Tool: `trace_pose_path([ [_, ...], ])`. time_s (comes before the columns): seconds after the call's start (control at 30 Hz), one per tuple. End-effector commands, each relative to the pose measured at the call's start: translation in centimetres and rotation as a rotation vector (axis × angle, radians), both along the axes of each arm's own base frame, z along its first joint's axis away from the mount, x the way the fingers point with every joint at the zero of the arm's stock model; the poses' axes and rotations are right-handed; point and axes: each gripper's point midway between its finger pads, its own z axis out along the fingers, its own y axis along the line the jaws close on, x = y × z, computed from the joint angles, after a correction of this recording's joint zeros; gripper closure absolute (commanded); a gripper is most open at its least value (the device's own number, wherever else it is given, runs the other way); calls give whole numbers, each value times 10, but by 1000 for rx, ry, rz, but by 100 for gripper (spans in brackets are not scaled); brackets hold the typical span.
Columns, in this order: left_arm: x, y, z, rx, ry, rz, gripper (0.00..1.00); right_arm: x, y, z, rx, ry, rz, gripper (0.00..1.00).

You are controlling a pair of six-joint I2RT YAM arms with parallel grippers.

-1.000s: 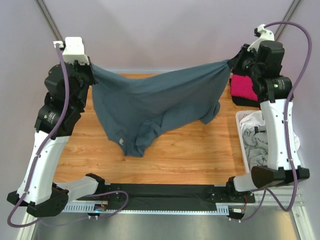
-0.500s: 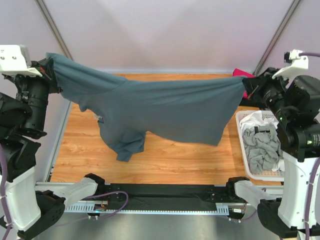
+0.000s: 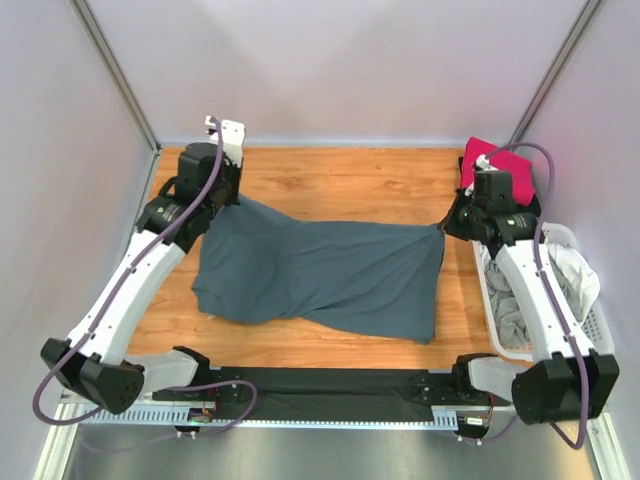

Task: Fold and stack the t-shirts
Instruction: Flatten the tshirt out

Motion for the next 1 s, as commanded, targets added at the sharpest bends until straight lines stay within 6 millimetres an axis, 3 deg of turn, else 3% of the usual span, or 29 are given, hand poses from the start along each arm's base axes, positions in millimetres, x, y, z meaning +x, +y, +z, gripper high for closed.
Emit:
trace_pose_path([
  [0.0,21,-21,9,-88,-74,-51,100,51,0,18,14,-134,-46,99],
  [0.07,34,-26,-2,-73,-49,-45,100,70,2,0,11,-89,-46,100],
  [0.1,47,-31,-17,-52,-12,-43,100,79,3,5,14,-102,-43,100],
  [0.13,56,-34,-4,-42,-39,-56,100,87,5,5,14,-106,-32,100],
  [0.17,64,-38,-1,-38,-40,-62,100,100,6,-4,11,-93,-29,100],
  [0.2,77,-43,-9,-8,-24,-74,100,111,7,6,12,-120,-23,99],
  [0.23,86,-48,11,-10,-67,-95,100,118,8,4,7,-121,-18,100],
  [0.27,91,-51,14,-11,-71,-107,100,126,9,5,4,-132,-11,100],
  [0.3,99,-57,9,-7,-59,-123,100,132,8,-6,-5,-108,-11,100],
  [0.4,98,-75,0,-39,-26,-207,100,139,9,-26,-3,-62,-12,100],
  [0.43,91,-86,-18,-58,15,-270,100,136,11,-36,2,-36,-7,99],
  [0.47,83,-88,-20,-82,21,-287,100,134,13,-43,16,-17,-11,100],
  [0.5,74,-95,-48,-102,81,-327,100,131,14,-48,24,-3,-10,99],
  [0.6,53,-95,-77,-162,140,-328,100,117,16,-69,43,51,-20,100],
  [0.63,41,-91,-110,-158,212,-323,100,112,16,-75,46,72,-23,100],
  [0.67,31,-89,-114,-171,222,-323,100,105,15,-85,45,104,-24,100],
  [0.7,14,-92,-136,-189,293,-349,100,101,16,-91,51,124,-25,100],
  [0.83,-29,-98,-153,-271,400,-411,100,80,14,-115,48,217,-42,100],
  [0.97,-68,-108,-166,-287,477,-477,100,71,10,-124,32,258,-64,100],
])
